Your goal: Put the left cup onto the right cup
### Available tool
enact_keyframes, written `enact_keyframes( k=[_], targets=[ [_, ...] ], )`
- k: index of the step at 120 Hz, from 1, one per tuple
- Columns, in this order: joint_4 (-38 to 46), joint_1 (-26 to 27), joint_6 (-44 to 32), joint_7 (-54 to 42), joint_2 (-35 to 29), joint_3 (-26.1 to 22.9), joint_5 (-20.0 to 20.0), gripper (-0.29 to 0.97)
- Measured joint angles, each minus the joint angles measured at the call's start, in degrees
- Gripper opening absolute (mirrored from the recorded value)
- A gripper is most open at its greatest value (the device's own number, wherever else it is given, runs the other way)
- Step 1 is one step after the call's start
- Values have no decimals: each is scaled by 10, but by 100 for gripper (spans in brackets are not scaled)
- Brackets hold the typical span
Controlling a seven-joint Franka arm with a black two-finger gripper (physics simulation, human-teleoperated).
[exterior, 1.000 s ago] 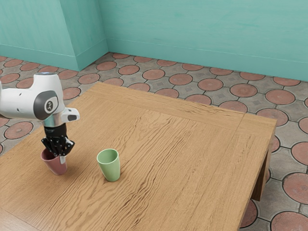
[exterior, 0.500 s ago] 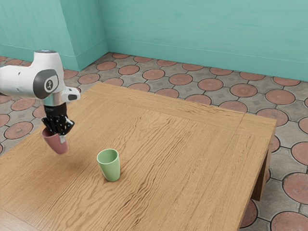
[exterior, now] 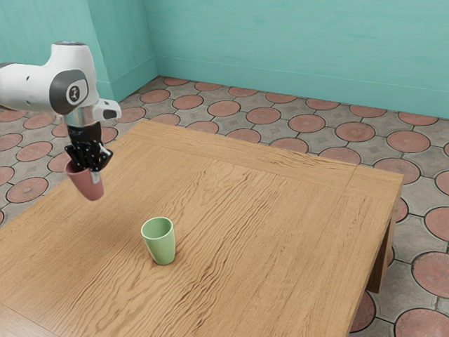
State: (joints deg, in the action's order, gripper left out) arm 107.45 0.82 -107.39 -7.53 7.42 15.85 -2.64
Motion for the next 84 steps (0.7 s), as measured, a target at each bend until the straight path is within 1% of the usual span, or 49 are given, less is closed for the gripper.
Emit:
enact_keyframes(
  k=[28, 84],
  targets=[
    [-14, 11, 10, 1, 1, -26, 5, -11],
    [-30, 13, 14, 24, 3, -114, 9, -11]
  ],
)
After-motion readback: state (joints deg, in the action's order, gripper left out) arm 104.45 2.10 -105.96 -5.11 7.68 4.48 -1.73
